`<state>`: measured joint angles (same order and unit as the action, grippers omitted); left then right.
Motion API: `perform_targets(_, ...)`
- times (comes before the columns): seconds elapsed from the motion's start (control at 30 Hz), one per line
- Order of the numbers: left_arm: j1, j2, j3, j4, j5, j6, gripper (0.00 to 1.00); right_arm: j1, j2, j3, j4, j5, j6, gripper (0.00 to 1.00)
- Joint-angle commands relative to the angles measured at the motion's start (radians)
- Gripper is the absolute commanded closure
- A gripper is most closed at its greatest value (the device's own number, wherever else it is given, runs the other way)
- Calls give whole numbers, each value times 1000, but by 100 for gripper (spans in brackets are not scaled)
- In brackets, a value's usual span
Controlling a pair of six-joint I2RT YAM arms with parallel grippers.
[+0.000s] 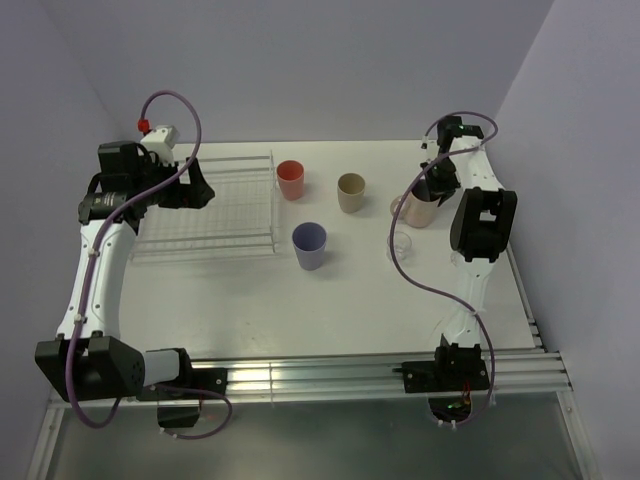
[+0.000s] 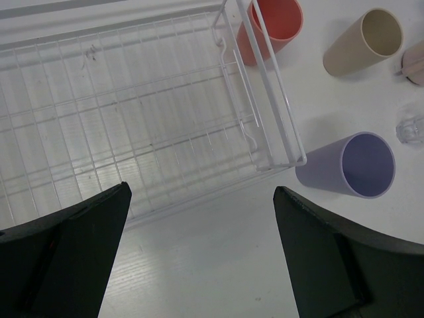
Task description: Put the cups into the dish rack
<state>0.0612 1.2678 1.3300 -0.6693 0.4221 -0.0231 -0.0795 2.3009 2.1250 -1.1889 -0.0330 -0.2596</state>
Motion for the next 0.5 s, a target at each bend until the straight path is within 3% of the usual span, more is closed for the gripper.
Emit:
perform_targets(0.0, -3, 1, 41, 36, 7, -11, 1, -5, -52, 7, -20, -31, 19, 100)
perform_targets(0.17, -4, 15, 69, 36, 1, -30, 1, -14, -142, 18, 47, -35, 72, 100)
perform_targets(0.47, -3, -21, 126, 138, 122, -115, 1, -22, -435, -33, 454, -37, 174, 100)
